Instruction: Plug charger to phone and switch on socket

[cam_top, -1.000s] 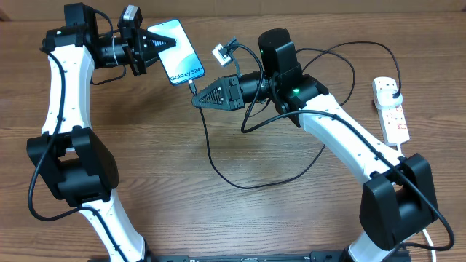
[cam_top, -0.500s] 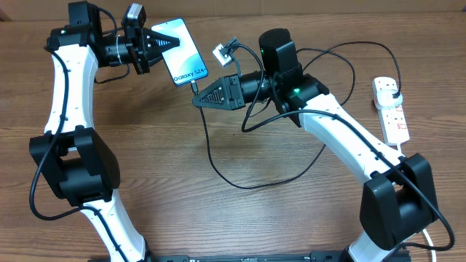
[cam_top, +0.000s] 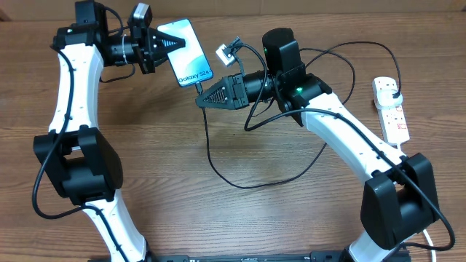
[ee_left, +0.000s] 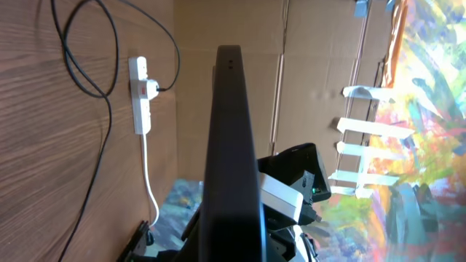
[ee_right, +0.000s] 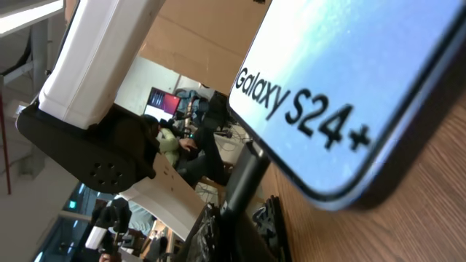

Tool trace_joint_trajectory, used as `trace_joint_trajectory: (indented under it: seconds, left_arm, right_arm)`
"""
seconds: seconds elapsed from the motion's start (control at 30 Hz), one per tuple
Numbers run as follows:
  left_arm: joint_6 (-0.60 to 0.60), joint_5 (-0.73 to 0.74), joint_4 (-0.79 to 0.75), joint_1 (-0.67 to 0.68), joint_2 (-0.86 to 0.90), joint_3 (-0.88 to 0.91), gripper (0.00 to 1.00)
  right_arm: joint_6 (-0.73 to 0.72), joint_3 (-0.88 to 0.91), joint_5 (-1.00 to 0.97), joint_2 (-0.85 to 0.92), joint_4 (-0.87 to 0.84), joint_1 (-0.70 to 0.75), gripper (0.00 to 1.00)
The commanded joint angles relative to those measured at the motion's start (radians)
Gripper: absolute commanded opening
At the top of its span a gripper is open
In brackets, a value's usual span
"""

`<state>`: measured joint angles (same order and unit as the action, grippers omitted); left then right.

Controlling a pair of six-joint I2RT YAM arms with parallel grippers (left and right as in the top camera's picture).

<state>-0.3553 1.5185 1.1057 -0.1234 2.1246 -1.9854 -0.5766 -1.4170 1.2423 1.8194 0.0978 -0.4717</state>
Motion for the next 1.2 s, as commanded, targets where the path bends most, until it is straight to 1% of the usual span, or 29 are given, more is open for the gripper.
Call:
trace_joint_trajectory:
  seconds: [0.0,0.6,0.73,1.17]
  left_arm:
    - [0.046,0.064,0.016,0.064,-0.044,-0.031,0.04]
    - [0.072,0.064,0.012,0.052,-0.044,-0.031,0.04]
    - [0.101,0.064,0.024,0.055,-0.044,-0.031,0.04]
    - [0.102,0.064,0.024,0.068,-0.044,-0.031,0.04]
  right_arm:
    - [-0.004,0.003,-0.074,0.003,-0.014,0.008,0.04]
    - [-0.003,0.003,-0.071,0.003,-0.010,0.009,0.04]
    - [-0.003,0.003,-0.071,0.003,-0.011,0.032,0.04]
    - [-0.003,0.003,-0.078,0.003,-0.015,0.074,0.04]
